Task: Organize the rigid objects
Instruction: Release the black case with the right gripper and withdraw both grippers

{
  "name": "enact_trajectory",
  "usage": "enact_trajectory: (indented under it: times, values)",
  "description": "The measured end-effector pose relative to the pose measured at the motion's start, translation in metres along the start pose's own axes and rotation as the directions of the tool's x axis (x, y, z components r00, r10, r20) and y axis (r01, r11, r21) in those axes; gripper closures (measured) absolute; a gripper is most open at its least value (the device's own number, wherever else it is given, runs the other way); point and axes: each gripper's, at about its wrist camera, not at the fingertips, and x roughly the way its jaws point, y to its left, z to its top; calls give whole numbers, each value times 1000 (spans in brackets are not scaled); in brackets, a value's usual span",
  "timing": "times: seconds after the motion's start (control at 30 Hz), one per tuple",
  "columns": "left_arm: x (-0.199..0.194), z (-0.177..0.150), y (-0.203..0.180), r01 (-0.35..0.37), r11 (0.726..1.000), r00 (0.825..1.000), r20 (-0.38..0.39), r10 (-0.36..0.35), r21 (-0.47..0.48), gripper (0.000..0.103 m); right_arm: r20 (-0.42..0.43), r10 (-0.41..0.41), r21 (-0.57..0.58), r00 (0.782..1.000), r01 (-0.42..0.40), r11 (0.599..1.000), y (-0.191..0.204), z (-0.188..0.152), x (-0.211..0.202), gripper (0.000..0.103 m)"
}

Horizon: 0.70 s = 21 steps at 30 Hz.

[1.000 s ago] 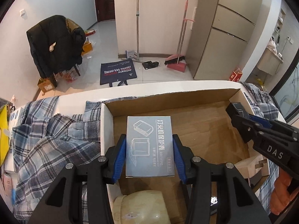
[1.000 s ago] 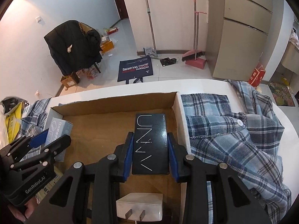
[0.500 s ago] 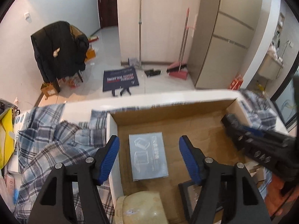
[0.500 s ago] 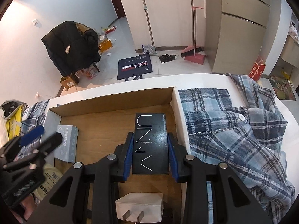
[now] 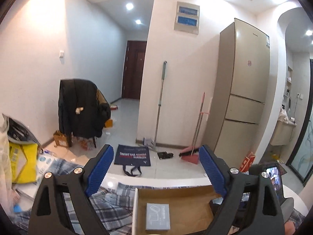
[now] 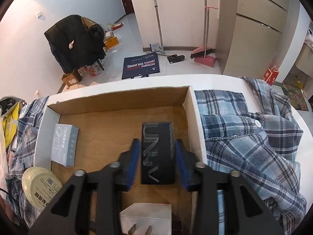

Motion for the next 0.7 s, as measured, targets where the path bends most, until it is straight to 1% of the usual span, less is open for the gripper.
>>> enact_trajectory:
  times: [0.03,0.07,0.1,0.2,0.27,0.3,0.33,0.37,0.4,0.43,0.5,0.57,0.63,0.7]
  values:
    - [-2,3,-2,-8,1000,1000,10,8,17,0,14,16,1,1000,-16,1000,1,1,-5,51]
    - [-6,6,-3,-15,999,1000,24,14,32,0,33,18,-2,999,-18,1000,3,1,-10,44]
    - [-12,9,-3,-27,999,999,49,24,45,0,61,14,-11,998,-13,1000,5,2,-18,41]
    - [-30,22,2,-25,999,993,113,21,39,0,122,-13,-24,992,16,1000,11,3,-41,39]
    - [-44,31,4,-29,999,992,127,24,37,0,162,-4,-18,987,7,1000,15,5,-62,40]
    - [-54,40,3,-46,998,992,121,40,45,0,196,8,-11,981,-6,1000,17,5,-79,40]
    - [-70,52,0,-99,994,989,116,92,51,0,228,19,-10,974,-17,1000,18,3,-95,40]
    - [-84,60,-1,-133,990,984,126,127,43,0,262,29,-12,965,-27,1000,20,1,-113,39]
    - [-111,69,0,-139,990,974,181,133,18,0,302,35,-18,953,-31,999,21,-2,-134,39]
    - [-133,72,3,-98,995,965,244,95,1,0,336,35,-25,941,-28,999,23,-5,-152,38]
    - [-166,76,5,-14,1000,950,311,16,-8,0,410,30,-40,912,-14,999,23,-16,-191,35]
    - [-182,79,2,39,999,950,310,-37,0,0,465,20,-44,885,0,999,23,-30,-223,33]
    - [-195,81,-3,114,993,948,298,-112,12,0,502,20,-52,865,7,999,22,-45,-249,31]
    - [-200,82,-5,139,990,959,249,-136,5,0,524,21,-44,852,3,999,20,-58,-269,31]
